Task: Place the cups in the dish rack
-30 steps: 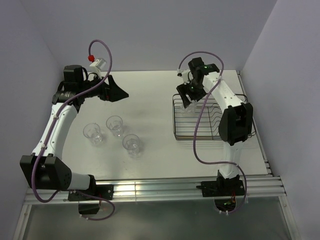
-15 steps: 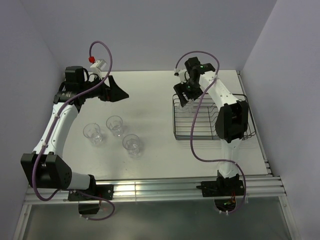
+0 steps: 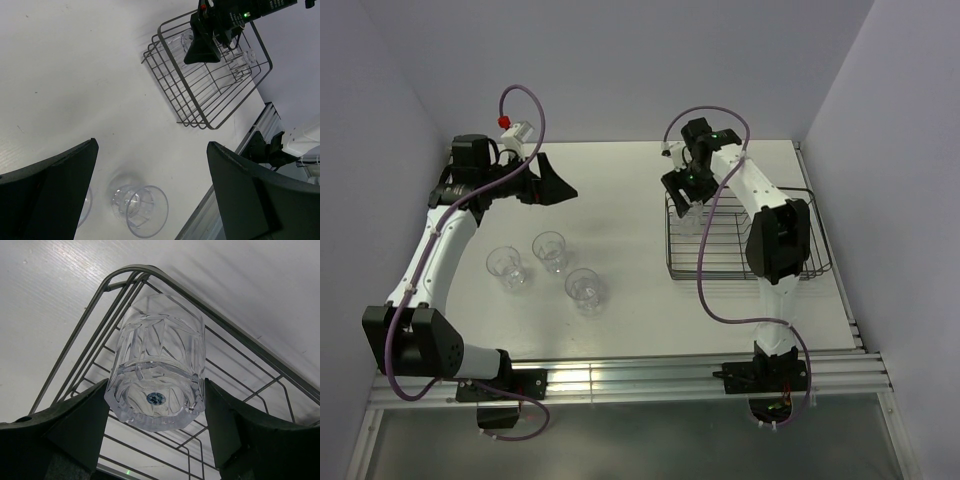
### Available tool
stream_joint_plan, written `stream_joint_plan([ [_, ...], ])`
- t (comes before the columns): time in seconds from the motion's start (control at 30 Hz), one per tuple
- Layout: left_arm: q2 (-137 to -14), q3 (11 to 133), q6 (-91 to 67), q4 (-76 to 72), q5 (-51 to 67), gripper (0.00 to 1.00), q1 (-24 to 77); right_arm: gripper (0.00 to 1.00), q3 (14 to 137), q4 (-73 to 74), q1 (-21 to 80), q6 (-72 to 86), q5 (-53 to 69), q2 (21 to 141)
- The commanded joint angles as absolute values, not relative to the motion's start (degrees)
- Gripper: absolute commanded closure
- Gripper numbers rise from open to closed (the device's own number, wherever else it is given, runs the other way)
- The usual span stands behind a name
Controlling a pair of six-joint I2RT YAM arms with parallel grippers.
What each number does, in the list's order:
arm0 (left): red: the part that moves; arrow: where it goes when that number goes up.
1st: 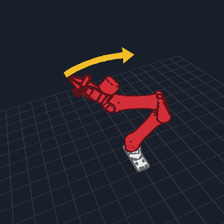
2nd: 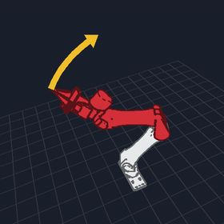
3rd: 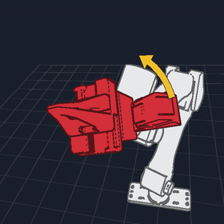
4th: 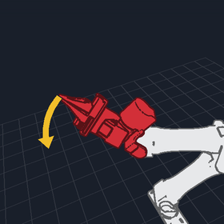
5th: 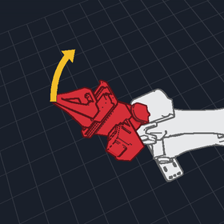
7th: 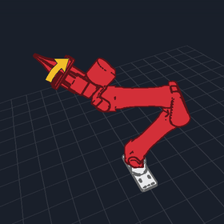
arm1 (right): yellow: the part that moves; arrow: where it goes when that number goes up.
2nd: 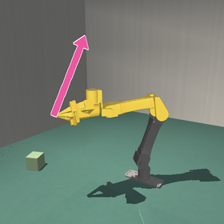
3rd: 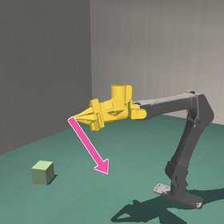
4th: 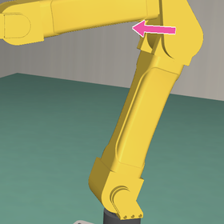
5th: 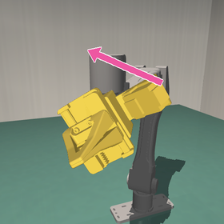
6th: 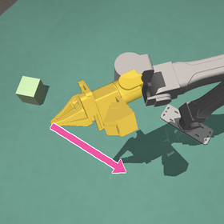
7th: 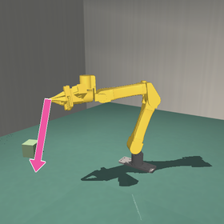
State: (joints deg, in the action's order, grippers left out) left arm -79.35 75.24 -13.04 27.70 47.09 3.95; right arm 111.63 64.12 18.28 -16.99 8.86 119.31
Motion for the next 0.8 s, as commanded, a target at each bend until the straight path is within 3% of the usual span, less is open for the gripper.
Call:
stream_joint_plan([
  [0.0,-78.7,75.2,-13.2,26.5,47.1,0.01,4.0,0.68,113.6,62.6,18.7,-16.8,7.5,119.8],
  [0.37,-78.7,75.0,-12.6,27.1,47.1,0.01,4.0,0.63,114.3,62.8,19.0,-16.9,7.0,121.4],
  [0.57,-78.6,74.9,-12.0,27.5,47.0,0.01,4.0,0.41,114.4,63.0,19.0,-17.1,7.7,121.6],
  [0.7,-78.2,75.1,-11.3,28.1,46.1,0.01,4.0,0.13,114.9,63.5,19.1,-17.0,8.6,121.2],
  [0.77,-78.0,75.1,-11.0,28.5,45.6,0.01,4.0,0.09,115.0,63.5,19.1,-16.9,8.9,120.6],
])
